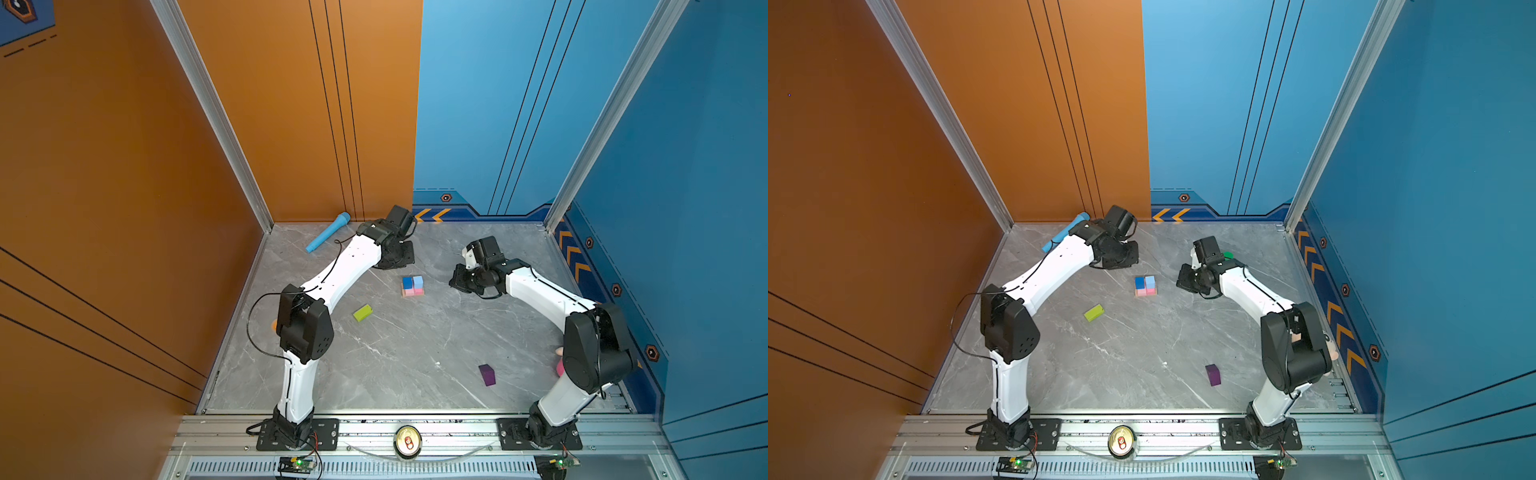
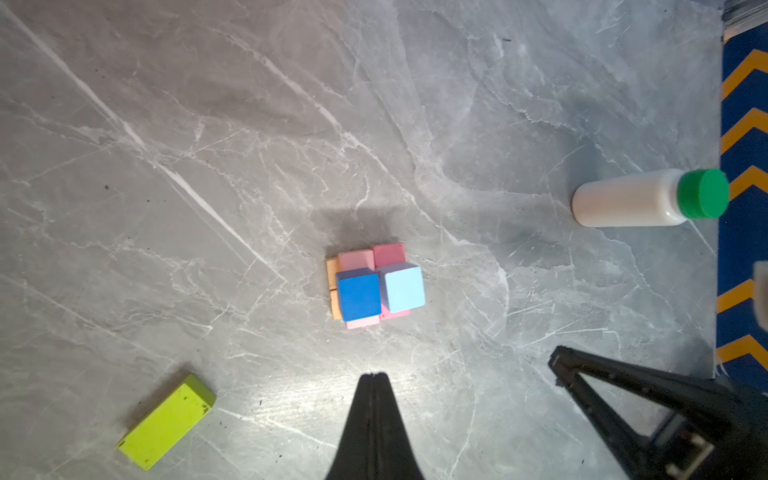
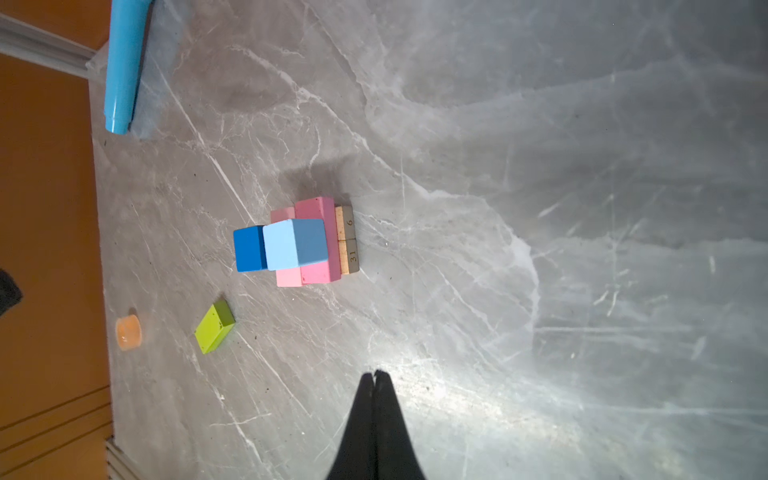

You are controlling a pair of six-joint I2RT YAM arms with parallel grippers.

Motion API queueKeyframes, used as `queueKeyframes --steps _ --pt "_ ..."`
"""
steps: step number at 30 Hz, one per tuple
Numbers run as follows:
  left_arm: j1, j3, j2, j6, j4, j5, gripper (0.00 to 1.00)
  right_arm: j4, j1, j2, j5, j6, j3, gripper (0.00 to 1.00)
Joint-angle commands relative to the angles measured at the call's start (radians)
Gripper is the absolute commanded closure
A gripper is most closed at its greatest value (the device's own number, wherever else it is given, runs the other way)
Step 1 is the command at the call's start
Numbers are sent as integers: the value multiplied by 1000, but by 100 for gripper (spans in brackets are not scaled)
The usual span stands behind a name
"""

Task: Build the wood block tower
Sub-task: 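Open the left gripper and raise it off the dark blue cube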

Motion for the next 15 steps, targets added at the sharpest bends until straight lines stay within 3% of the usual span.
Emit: queueKeyframes --steps 1,15 --pt "25 -68 -9 34 18 65 100 -24 -11 56 -50 -4 66 100" --pt "68 -149 64 30 79 178 100 -24 0 243 -146 37 231 100"
